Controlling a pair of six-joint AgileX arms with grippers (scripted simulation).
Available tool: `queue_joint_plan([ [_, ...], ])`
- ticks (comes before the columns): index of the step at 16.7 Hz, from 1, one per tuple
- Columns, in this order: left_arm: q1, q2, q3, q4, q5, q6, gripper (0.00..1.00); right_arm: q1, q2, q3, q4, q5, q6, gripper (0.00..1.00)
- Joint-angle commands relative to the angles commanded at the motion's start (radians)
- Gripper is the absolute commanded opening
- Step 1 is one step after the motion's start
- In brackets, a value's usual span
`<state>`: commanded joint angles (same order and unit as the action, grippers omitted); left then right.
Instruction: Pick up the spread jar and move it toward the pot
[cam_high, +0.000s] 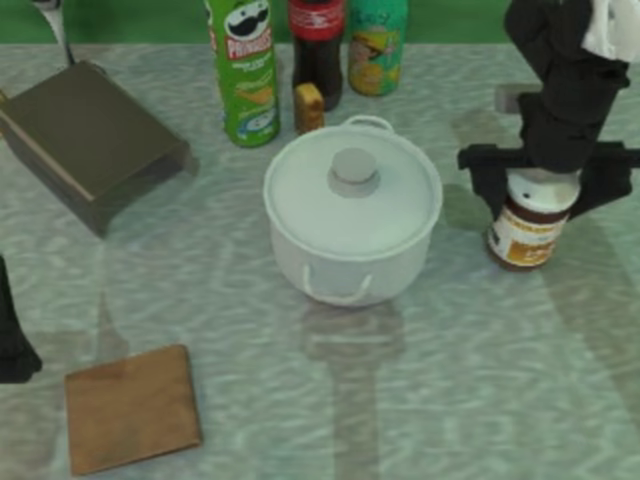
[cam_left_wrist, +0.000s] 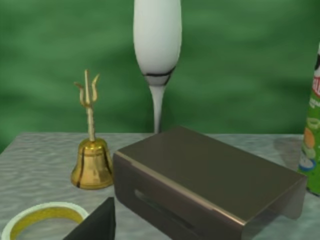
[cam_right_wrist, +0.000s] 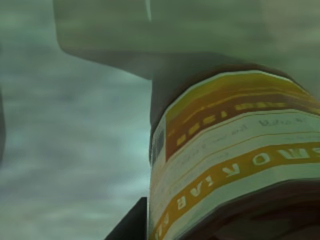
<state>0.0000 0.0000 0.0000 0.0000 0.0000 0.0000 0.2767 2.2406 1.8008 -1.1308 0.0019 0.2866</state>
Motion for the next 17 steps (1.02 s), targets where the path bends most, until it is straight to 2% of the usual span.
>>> queue_joint_plan([
  [1,0.000,0.000,0.000,0.000,0.000,0.000,1.00,0.000,0.000,0.000,0.000,0.000,0.000,0.00],
  [14,0.000,0.000,0.000,0.000,0.000,0.000,1.00,0.000,0.000,0.000,0.000,0.000,0.000,0.98],
  [17,0.000,0.000,0.000,0.000,0.000,0.000,1.00,0.000,0.000,0.000,0.000,0.000,0.000,1.00],
])
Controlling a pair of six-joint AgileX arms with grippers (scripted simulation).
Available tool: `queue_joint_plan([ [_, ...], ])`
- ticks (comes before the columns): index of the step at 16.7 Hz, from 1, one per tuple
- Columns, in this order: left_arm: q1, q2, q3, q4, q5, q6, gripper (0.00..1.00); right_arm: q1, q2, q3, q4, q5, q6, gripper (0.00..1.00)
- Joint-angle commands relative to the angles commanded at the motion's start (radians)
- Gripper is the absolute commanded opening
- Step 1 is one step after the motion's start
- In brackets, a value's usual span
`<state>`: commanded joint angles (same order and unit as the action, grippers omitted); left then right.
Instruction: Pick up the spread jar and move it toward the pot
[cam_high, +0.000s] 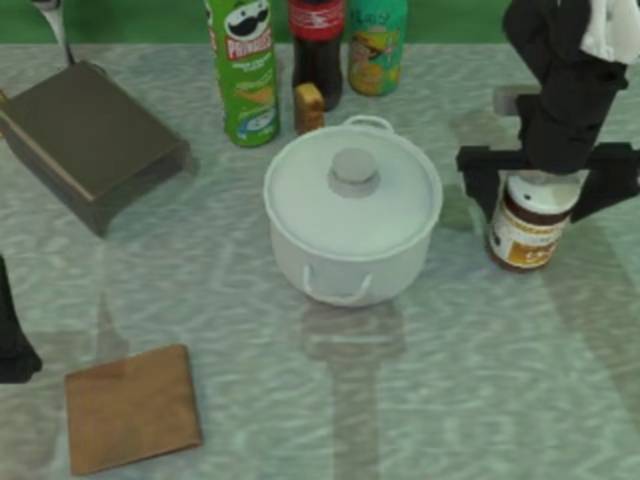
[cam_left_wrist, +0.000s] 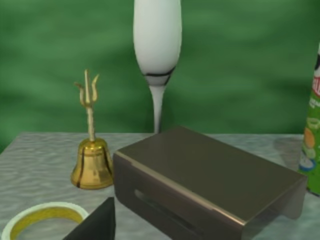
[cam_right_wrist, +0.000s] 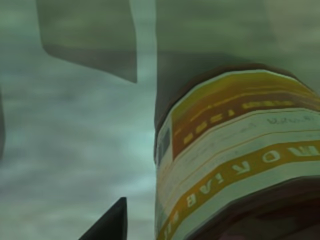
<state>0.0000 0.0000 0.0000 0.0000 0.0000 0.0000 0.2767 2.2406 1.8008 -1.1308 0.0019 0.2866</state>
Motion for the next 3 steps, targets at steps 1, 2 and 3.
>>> queue_joint_plan([
  [1,0.000,0.000,0.000,0.000,0.000,0.000,1.00,0.000,0.000,0.000,0.000,0.000,0.000,1.00],
  [2,0.000,0.000,0.000,0.000,0.000,0.000,1.00,0.000,0.000,0.000,0.000,0.000,0.000,1.00],
  [3,0.000,0.000,0.000,0.000,0.000,0.000,1.00,0.000,0.000,0.000,0.000,0.000,0.000,1.00],
])
